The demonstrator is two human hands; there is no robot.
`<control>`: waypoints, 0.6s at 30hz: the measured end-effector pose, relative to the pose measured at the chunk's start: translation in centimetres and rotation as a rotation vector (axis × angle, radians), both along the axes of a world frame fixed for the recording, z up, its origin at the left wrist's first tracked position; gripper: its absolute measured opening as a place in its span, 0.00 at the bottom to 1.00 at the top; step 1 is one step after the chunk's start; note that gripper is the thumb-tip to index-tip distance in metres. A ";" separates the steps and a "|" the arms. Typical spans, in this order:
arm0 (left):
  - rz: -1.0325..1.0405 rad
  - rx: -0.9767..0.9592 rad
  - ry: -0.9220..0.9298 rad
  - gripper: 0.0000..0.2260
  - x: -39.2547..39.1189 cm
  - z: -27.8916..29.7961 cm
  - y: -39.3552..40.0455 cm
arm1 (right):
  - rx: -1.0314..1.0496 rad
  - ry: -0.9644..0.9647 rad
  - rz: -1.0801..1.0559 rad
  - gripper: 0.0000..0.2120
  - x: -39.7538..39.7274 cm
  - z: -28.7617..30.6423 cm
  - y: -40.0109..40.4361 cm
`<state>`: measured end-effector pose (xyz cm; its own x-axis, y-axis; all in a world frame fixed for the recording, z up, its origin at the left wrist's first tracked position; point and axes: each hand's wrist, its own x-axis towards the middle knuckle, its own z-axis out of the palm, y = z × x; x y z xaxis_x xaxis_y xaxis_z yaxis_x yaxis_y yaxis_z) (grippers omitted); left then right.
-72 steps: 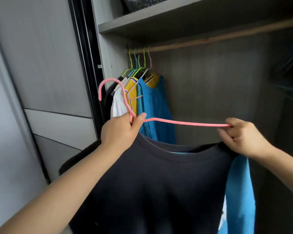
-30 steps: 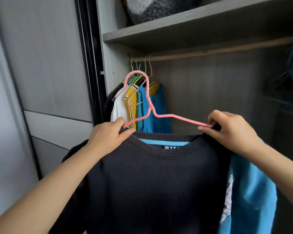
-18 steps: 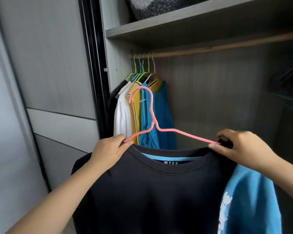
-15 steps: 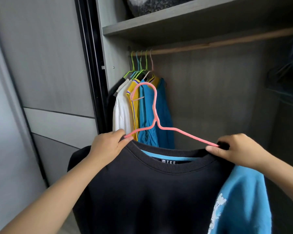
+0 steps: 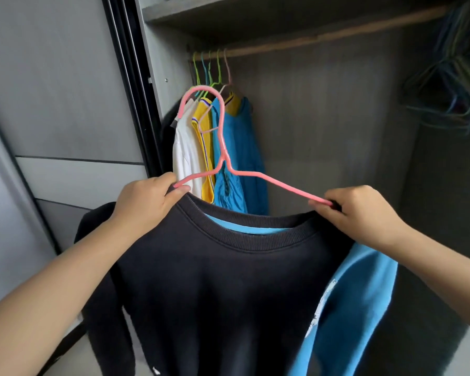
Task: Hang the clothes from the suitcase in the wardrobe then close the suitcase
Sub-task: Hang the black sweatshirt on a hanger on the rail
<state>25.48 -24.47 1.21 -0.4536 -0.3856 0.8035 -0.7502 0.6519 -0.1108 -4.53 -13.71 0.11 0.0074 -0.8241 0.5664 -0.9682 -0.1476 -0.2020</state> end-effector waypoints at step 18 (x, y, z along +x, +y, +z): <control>0.157 -0.214 -0.050 0.37 7.0 -3.7 -0.3 | -0.078 0.115 -0.050 0.24 4.2 1.5 2.2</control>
